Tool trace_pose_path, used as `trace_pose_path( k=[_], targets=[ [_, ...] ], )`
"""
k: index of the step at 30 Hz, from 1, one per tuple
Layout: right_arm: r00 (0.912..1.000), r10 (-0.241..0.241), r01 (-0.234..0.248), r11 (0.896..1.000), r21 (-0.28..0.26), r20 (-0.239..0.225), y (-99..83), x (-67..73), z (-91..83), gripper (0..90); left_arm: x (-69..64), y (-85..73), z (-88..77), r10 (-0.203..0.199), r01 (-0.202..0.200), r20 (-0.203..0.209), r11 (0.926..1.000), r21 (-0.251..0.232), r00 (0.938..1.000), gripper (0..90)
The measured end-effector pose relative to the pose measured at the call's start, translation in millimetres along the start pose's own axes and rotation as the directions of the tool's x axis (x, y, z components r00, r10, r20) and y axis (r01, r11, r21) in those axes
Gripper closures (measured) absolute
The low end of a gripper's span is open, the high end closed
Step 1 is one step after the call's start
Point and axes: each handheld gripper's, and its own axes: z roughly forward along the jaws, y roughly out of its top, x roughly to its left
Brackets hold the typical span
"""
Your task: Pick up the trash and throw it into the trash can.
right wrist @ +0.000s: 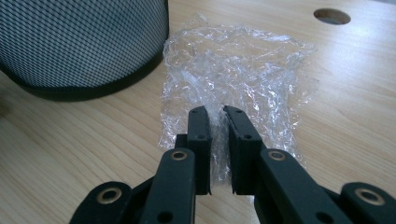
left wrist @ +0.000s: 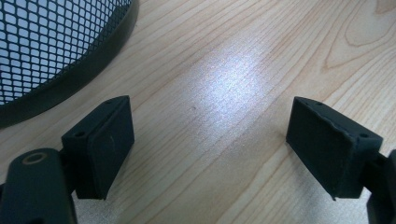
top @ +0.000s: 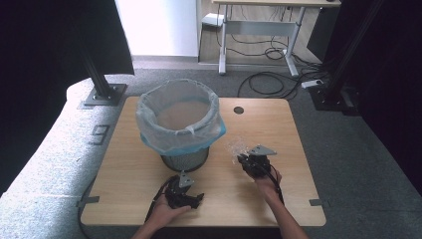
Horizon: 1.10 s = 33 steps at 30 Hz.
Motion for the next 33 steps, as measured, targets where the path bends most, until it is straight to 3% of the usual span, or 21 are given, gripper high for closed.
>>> trace_pose_path(
  k=[18,33],
  targets=[
    [0.9996,0.019,-0.021,0.996,-0.092,-0.023,17.8,-3.4,-29.6,81.1,-0.2,0.1,0.0,0.001,-0.001,0.000,1.0000,-0.001,1.0000,15.0],
    [0.9985,0.037,-0.043,0.982,-0.184,-0.040,33.8,-5.3,-57.2,81.1,-0.4,0.3,-0.1,0.002,-0.002,-0.001,1.0000,0.000,1.0000,15.0]
  ],
)
